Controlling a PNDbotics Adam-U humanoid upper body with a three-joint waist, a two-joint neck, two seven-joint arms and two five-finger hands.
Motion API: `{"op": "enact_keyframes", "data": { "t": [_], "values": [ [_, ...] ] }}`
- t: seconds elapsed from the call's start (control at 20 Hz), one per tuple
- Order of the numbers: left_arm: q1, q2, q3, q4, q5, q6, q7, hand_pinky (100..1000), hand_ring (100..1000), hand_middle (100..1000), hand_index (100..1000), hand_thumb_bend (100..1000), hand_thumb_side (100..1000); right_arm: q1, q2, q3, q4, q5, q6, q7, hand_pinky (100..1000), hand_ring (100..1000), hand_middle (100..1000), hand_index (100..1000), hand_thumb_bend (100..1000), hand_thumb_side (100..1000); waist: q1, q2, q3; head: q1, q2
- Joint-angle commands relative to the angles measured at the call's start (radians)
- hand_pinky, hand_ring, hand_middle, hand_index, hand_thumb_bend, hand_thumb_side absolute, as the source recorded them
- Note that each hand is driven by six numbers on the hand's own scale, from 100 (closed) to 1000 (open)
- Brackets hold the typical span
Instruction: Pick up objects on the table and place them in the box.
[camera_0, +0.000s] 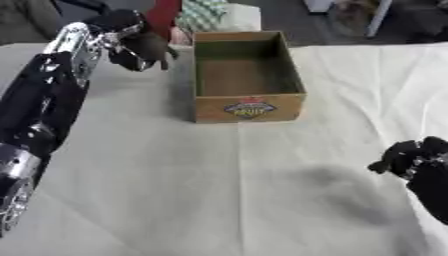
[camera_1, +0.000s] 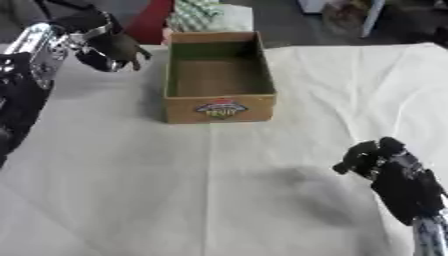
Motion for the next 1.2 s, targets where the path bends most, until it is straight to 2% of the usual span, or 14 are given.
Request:
{"op": "enact_keyframes", "data": {
  "t": [0.05, 0.3, 0.35, 0.4, 0.7, 1.0, 1.2],
  "values": [
    [-0.045, 0.003, -0.020, -0.066, 0.027, -0.022, -0.010, 632, 458, 428, 555, 182, 127, -0.010, -0.011, 0.001, -0.014, 0.000, 0.001, 0.003, 678, 542, 550, 661, 100, 853, 0.001, -0.022, -0.004, 0.001, 0.000],
    [-0.069, -0.063, -0.047, -0.085, 0.026, -0.040, 0.002, 631, 462, 433, 561, 229, 115, -0.008, -0.007, 0.006, -0.014, 0.001, 0.004, 0.008, 678, 542, 550, 661, 100, 855, 0.001, -0.025, -0.017, 0.007, 0.001],
    [-0.073, -0.080, -0.053, -0.085, 0.013, -0.040, 0.009, 630, 466, 437, 565, 293, 193, -0.008, -0.005, 0.008, -0.014, 0.001, 0.004, 0.010, 678, 542, 550, 661, 100, 854, 0.001, -0.025, -0.021, 0.008, 0.001],
    [-0.076, -0.096, -0.059, -0.084, -0.004, -0.043, 0.019, 630, 467, 437, 565, 266, 110, -0.008, -0.003, 0.010, -0.014, 0.001, 0.005, 0.013, 678, 542, 550, 661, 100, 854, 0.000, -0.025, -0.024, 0.011, 0.001],
    [-0.069, -0.179, -0.082, -0.056, -0.128, -0.055, 0.095, 631, 478, 450, 579, 304, 117, -0.009, 0.006, 0.018, -0.013, 0.002, 0.006, 0.021, 678, 542, 551, 661, 100, 858, -0.005, -0.022, -0.044, 0.021, -0.004],
    [-0.039, -0.214, -0.084, 0.008, -0.230, -0.064, 0.142, 632, 492, 465, 593, 344, 138, -0.008, 0.006, 0.020, -0.011, 0.002, 0.006, 0.024, 678, 542, 551, 661, 100, 868, -0.004, -0.015, -0.053, 0.020, -0.007],
    [-0.023, -0.225, -0.078, 0.047, -0.291, -0.049, 0.174, 656, 546, 520, 649, 383, 164, -0.010, 0.006, 0.021, -0.010, 0.004, 0.005, 0.027, 678, 542, 551, 661, 100, 869, -0.005, -0.011, -0.054, 0.018, -0.007]
  ]
}}
